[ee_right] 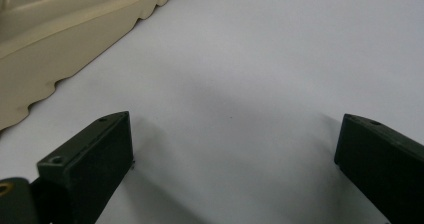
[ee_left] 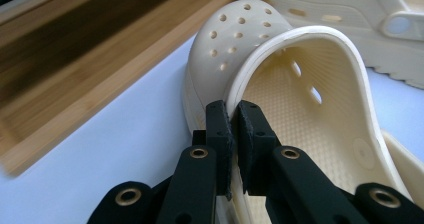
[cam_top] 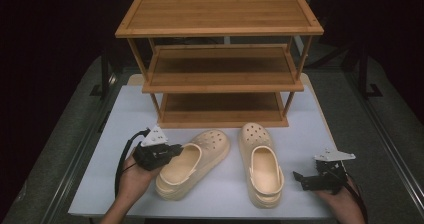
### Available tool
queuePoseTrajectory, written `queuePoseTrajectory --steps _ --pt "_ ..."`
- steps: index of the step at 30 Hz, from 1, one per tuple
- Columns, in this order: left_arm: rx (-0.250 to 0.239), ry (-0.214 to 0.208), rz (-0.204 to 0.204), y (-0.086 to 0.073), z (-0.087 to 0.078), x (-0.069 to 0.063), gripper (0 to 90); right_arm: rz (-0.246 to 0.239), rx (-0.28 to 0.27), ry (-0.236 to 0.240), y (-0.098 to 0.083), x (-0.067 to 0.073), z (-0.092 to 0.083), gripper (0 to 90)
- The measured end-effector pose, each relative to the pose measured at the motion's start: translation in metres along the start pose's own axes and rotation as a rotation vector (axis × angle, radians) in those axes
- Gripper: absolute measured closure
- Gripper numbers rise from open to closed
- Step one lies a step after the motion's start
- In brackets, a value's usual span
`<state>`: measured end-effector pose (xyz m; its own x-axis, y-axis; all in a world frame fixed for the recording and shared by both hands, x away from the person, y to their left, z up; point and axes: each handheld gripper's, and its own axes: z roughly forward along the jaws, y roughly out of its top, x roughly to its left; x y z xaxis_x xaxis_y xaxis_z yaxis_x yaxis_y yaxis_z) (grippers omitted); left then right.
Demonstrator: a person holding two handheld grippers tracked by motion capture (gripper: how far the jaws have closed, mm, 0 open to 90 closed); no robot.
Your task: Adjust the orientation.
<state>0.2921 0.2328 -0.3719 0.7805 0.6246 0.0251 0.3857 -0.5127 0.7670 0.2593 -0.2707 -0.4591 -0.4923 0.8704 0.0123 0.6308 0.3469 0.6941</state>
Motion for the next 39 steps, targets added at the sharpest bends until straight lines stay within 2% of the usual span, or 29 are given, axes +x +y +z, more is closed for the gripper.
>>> queuePoseTrajectory --steps 8,14,18,29,33,36,37,39 --pt "0.001 0.085 -0.058 -0.026 -0.027 0.028 84.7 -0.001 0.0 0.0 0.0 0.0 0.0 1.7" --pt "-0.01 0.12 -0.123 -0.049 -0.039 0.045 84.7 -0.001 -0.001 -0.001 0.0 0.0 0.0 1.7" --pt "-0.015 0.115 -0.131 -0.056 -0.041 0.046 84.5 -0.002 -0.001 -0.001 0.0 0.0 0.0 1.7" --pt "-0.013 0.102 -0.129 -0.056 -0.041 0.044 82.8 -0.002 -0.001 -0.001 0.0 0.0 0.0 1.8" --pt "-0.013 0.064 -0.141 -0.057 -0.042 0.045 77.4 -0.002 -0.001 -0.001 0.0 0.0 0.0 1.7" --pt "-0.029 0.03 -0.167 -0.058 -0.046 0.049 68.6 -0.001 -0.001 -0.001 0.0 0.0 0.0 1.8" --pt "-0.035 0.028 -0.171 -0.058 -0.047 0.05 62.1 -0.001 -0.001 -0.001 0.0 0.0 0.0 1.7" --pt "-0.038 0.02 -0.182 -0.058 -0.052 0.054 59.1 -0.002 -0.001 -0.001 0.0 0.0 0.0 1.7"
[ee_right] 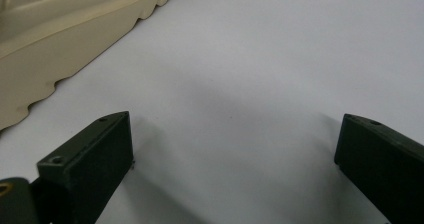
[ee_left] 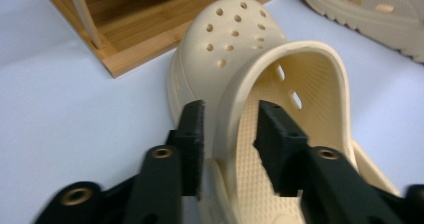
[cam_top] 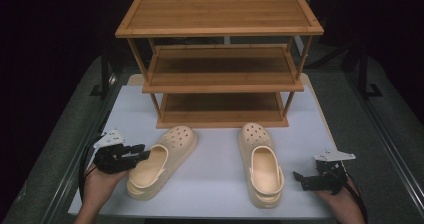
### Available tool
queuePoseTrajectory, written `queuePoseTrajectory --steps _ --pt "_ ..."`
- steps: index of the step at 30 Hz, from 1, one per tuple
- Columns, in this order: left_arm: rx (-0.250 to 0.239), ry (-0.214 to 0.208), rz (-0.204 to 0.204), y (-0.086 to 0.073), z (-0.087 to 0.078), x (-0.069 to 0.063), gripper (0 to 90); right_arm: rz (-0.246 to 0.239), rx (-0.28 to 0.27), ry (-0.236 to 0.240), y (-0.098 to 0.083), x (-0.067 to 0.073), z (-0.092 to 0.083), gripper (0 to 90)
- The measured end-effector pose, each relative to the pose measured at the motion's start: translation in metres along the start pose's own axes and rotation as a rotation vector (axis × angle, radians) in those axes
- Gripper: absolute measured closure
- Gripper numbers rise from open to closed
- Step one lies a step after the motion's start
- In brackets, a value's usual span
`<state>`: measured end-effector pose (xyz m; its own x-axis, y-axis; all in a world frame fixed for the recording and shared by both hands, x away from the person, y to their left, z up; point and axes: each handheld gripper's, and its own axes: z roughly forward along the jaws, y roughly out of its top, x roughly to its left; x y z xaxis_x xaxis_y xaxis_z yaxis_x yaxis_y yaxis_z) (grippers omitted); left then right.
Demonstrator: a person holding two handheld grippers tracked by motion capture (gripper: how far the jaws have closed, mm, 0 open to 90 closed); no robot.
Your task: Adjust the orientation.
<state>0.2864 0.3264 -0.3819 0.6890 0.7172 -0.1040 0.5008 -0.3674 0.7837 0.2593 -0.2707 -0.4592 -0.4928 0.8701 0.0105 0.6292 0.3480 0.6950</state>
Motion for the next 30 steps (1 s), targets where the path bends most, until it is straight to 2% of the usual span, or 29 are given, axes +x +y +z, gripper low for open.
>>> queuePoseTrajectory --steps 2,4,6,8,13,16,19,24,28,30 --pt "-0.007 0.006 -0.009 0.0 -0.005 0.004 52.0 0.0 0.0 0.0 0.0 0.0 0.0 1.8" --pt "-0.011 0.038 0.0 -0.001 -0.009 0.007 43.4 0.0 0.0 0.0 0.0 0.0 0.0 1.8" --pt "-0.007 0.049 -0.004 -0.002 -0.014 0.011 37.7 0.0 0.0 0.0 0.0 0.0 0.0 1.7" --pt "-0.009 0.067 -0.003 -0.003 -0.02 0.015 36.0 0.0 0.0 0.0 0.0 0.0 0.0 1.7" --pt "-0.024 0.112 -0.039 -0.008 -0.033 0.027 28.6 0.0 0.0 0.0 0.0 0.0 0.0 1.7" --pt "-0.017 0.133 -0.057 -0.013 -0.038 0.035 26.7 -0.001 0.0 -0.001 0.0 0.0 0.0 1.7" --pt "-0.002 0.161 -0.072 -0.021 -0.036 0.043 21.1 -0.001 0.0 -0.002 0.0 0.0 0.0 1.7" --pt "0.064 0.204 -0.091 -0.037 -0.024 0.057 12.8 -0.002 0.003 -0.003 0.001 0.0 0.0 1.6" --pt "0.097 0.222 -0.109 -0.049 -0.012 0.066 9.0 0.001 0.006 -0.002 0.001 0.0 0.0 1.6" --pt "0.114 0.222 -0.105 -0.054 -0.005 0.068 5.5 0.001 0.006 -0.001 0.001 0.0 0.0 1.6"
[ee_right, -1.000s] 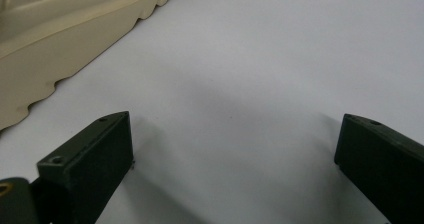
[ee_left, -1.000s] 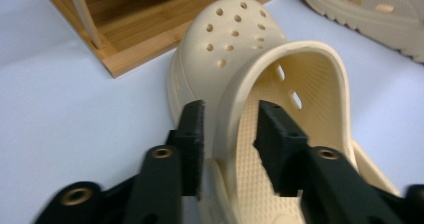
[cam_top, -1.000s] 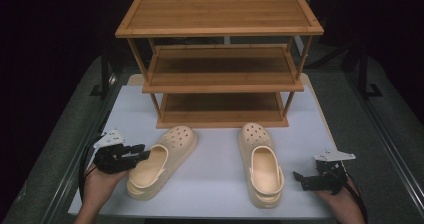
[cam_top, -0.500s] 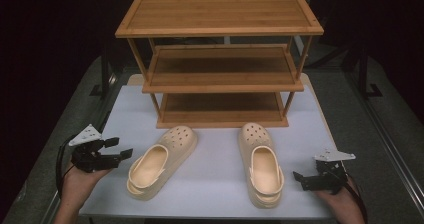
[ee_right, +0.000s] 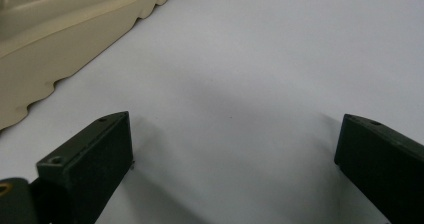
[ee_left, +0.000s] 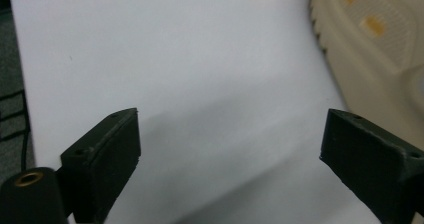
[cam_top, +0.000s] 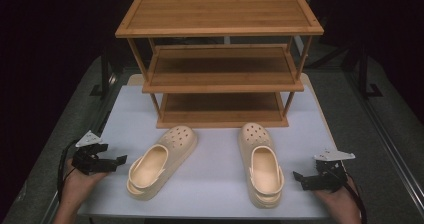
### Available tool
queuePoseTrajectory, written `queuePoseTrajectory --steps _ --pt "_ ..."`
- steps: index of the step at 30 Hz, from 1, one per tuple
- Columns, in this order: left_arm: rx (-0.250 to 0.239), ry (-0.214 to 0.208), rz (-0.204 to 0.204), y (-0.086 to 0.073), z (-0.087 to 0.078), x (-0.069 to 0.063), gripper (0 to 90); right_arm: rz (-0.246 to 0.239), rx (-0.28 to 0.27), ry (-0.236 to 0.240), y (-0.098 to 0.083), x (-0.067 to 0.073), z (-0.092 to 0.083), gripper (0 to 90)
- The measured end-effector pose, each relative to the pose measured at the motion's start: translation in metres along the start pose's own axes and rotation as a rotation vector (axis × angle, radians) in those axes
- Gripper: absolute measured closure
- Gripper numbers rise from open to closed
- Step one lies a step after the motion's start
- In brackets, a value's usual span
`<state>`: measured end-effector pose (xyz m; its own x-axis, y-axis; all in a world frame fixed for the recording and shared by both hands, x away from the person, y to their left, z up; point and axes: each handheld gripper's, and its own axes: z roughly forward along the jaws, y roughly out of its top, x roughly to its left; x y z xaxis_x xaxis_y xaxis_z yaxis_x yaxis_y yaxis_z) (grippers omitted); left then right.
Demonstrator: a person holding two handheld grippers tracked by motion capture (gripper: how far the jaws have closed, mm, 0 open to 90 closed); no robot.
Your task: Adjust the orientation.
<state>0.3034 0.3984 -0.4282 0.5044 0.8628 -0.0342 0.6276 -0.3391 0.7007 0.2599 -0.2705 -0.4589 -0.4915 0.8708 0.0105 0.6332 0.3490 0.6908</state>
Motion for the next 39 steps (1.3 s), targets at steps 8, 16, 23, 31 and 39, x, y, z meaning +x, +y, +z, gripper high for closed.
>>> queuePoseTrajectory --steps 8,16,23,31,39 --pt "0.021 0.021 0.047 -0.011 0.019 -0.001 0.0 0.005 0.001 -0.001 0.0 0.0 0.0 1.8" --pt "0.022 0.019 0.046 -0.011 0.019 -0.001 0.0 0.025 0.003 -0.024 0.002 0.002 -0.006 16.3" --pt "0.022 0.019 0.045 -0.012 0.019 -0.001 0.0 0.036 -0.043 -0.001 0.008 0.001 -0.018 53.6" --pt "0.019 0.02 0.045 -0.012 0.019 -0.001 0.0 -0.002 -0.076 0.047 0.025 0.006 -0.015 88.6" --pt "0.017 0.019 0.044 -0.012 0.019 -0.001 0.0 -0.031 -0.092 0.119 0.058 0.002 0.002 89.9"
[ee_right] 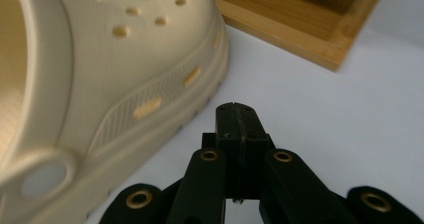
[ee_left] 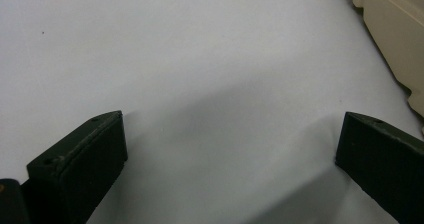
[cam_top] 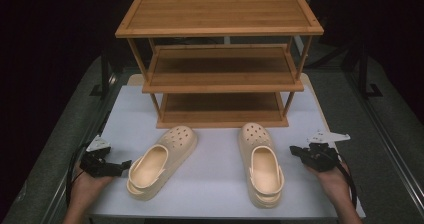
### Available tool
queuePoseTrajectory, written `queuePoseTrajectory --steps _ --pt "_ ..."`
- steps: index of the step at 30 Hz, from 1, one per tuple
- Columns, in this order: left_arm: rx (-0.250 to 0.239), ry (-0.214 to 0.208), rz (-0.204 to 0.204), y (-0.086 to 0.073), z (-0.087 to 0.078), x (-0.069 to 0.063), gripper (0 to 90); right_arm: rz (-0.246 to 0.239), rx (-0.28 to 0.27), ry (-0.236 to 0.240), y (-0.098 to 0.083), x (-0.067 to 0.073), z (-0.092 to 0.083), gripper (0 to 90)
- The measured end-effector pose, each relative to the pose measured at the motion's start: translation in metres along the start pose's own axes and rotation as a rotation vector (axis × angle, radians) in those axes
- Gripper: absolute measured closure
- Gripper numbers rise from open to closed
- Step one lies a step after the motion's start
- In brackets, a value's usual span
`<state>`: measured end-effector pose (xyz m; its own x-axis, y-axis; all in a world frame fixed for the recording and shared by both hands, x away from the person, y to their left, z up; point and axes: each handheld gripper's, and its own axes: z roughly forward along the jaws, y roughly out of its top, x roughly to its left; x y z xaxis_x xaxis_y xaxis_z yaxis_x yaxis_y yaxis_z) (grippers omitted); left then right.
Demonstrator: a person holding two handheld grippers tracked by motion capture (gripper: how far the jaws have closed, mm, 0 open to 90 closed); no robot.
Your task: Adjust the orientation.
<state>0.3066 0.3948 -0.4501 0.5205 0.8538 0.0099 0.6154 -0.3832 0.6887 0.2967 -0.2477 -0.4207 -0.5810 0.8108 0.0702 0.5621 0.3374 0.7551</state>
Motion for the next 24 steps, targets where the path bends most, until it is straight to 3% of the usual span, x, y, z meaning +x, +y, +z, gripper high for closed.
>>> queuePoseTrajectory --steps 4,12,17,24 --pt "0.001 -0.001 -0.001 0.0 0.0 0.0 0.0 -0.003 0.002 0.037 0.014 -0.006 0.016 89.9" --pt "0.002 -0.001 0.0 0.0 0.0 0.0 0.0 0.012 0.064 0.063 0.032 -0.011 0.046 90.0" --pt "0.001 -0.001 -0.002 0.0 0.0 0.0 0.0 0.012 0.07 0.107 0.038 -0.008 0.06 90.0" --pt "0.002 -0.001 -0.002 0.0 0.0 0.0 0.0 -0.002 0.07 0.105 0.048 -0.003 0.069 89.9"
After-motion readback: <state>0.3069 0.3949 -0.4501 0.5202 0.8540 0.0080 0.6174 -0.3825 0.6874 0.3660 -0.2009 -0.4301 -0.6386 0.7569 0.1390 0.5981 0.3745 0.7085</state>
